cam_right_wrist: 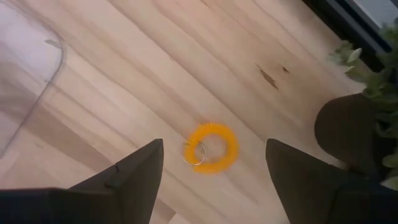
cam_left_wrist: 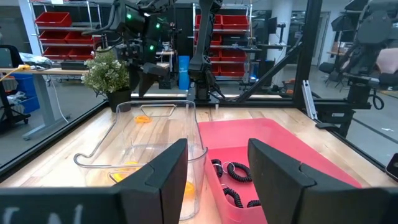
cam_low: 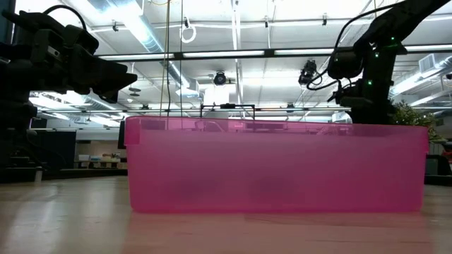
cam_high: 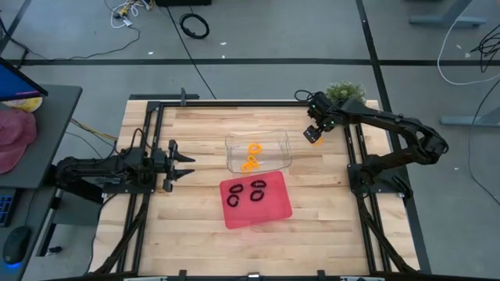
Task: Sort spring keychains
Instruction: Put the yellow spring keychain into the transparent bin
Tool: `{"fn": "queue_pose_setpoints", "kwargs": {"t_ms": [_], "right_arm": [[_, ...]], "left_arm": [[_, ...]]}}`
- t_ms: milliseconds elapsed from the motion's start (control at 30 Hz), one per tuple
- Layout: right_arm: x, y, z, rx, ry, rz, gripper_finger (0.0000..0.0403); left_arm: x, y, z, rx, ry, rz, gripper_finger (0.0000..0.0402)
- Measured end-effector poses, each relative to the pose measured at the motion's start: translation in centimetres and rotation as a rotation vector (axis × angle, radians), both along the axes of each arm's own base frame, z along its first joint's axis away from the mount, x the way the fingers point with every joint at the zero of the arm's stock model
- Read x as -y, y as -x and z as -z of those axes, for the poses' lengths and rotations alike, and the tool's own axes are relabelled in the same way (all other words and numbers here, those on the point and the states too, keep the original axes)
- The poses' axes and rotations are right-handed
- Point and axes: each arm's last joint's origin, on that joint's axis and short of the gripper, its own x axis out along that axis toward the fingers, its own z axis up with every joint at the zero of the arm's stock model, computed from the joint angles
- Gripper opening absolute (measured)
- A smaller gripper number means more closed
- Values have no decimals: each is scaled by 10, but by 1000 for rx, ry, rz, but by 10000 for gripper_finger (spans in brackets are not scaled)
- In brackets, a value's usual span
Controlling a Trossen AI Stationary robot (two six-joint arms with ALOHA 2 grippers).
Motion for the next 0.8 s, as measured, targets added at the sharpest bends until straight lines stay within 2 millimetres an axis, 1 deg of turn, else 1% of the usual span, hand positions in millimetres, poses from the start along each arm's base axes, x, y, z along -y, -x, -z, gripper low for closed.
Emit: {"fn": "queue_pose_setpoints", "kwargs": {"t_ms": [267,567,800], "right_arm": [[-2,2,15,-2,2,-10,286],[-3,4,23,1,6,-13,286],[-6,7,37,4,8,-12,286]], "left_arm": [[0,0,0,0,0,0,172],[0,0,0,0,0,0,172],[0,0,0,0,0,0,172]]}}
